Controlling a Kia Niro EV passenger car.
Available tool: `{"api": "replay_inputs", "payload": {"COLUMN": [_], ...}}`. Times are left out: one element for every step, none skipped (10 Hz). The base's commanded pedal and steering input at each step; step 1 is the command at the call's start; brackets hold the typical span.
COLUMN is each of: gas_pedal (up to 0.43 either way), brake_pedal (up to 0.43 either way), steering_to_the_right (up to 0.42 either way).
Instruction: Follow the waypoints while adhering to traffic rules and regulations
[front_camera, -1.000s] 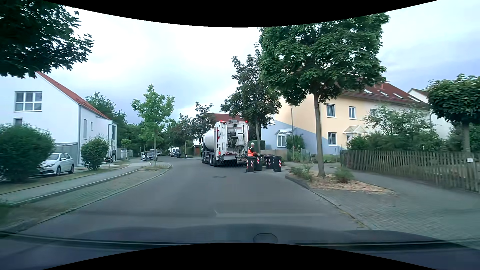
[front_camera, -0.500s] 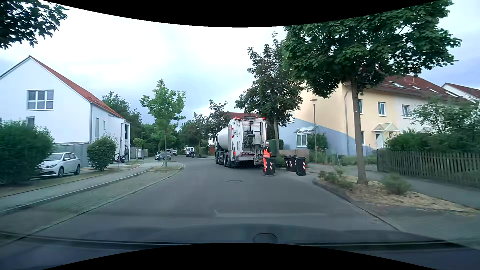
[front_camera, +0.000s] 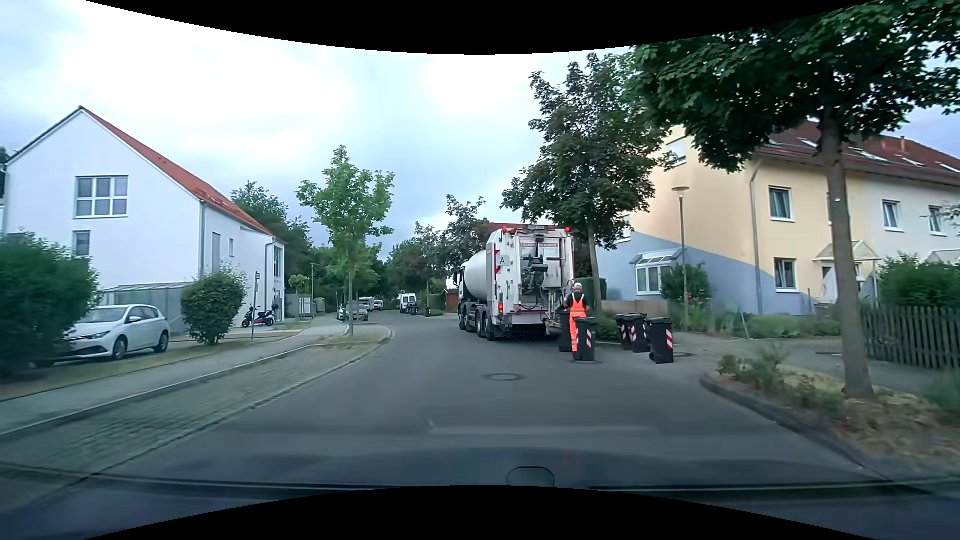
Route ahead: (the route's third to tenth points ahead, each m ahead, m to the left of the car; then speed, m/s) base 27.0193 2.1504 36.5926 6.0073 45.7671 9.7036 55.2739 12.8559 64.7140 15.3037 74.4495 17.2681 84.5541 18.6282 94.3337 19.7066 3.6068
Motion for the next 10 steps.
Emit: {"api": "replay_inputs", "payload": {"gas_pedal": [0.130, 0.130, 0.130, 0.130, 0.138, 0.138, 0.138, 0.138, 0.138, 0.138], "brake_pedal": [0.000, 0.000, 0.000, 0.000, 0.000, 0.000, 0.000, 0.000, 0.000, 0.000], "steering_to_the_right": [-0.142, -0.142, -0.142, -0.143, -0.143, -0.141, -0.133, -0.122, -0.112, -0.104]}}
